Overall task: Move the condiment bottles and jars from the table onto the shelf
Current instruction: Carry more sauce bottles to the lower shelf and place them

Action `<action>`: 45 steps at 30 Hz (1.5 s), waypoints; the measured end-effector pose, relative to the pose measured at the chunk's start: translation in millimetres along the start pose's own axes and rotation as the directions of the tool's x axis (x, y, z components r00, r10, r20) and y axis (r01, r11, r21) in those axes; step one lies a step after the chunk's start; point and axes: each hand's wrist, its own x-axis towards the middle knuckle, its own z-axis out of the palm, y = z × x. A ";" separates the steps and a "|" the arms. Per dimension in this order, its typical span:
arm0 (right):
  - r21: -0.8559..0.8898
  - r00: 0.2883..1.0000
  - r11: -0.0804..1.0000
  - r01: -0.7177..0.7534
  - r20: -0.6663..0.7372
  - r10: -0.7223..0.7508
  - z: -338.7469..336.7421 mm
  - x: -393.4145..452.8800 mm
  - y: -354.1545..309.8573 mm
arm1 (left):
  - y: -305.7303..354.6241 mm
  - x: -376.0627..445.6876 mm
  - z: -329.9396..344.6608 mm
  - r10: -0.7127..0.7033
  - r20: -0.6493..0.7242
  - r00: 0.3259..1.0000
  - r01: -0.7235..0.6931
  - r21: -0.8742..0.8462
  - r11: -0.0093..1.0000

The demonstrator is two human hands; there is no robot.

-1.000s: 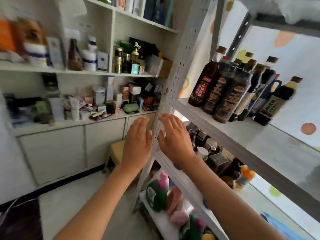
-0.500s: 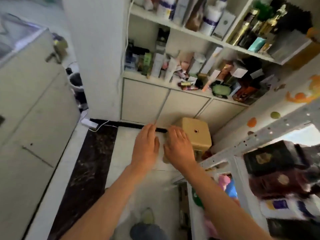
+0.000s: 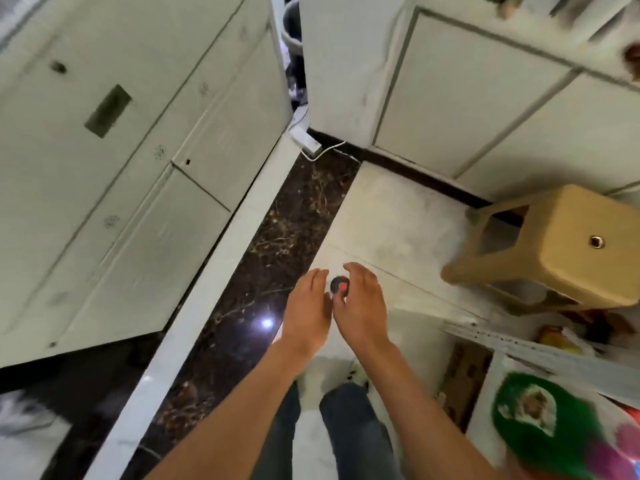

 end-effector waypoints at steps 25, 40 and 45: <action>0.191 0.868 0.888 -0.418 0.372 0.329 373.9 161.4 279.9 | -296.4 148.7 338.2 -0.445 0.242 0.862 0.354 0.338 0.872; 0.388 0.796 0.704 -0.595 0.404 0.450 358.3 132.9 300.4 | -284.5 123.5 328.7 -0.366 0.264 0.893 0.277 0.319 0.906; 0.338 0.813 0.745 -0.575 0.339 0.473 303.0 65.8 281.6 | -243.6 91.3 288.6 -0.267 0.329 0.906 0.212 0.193 0.958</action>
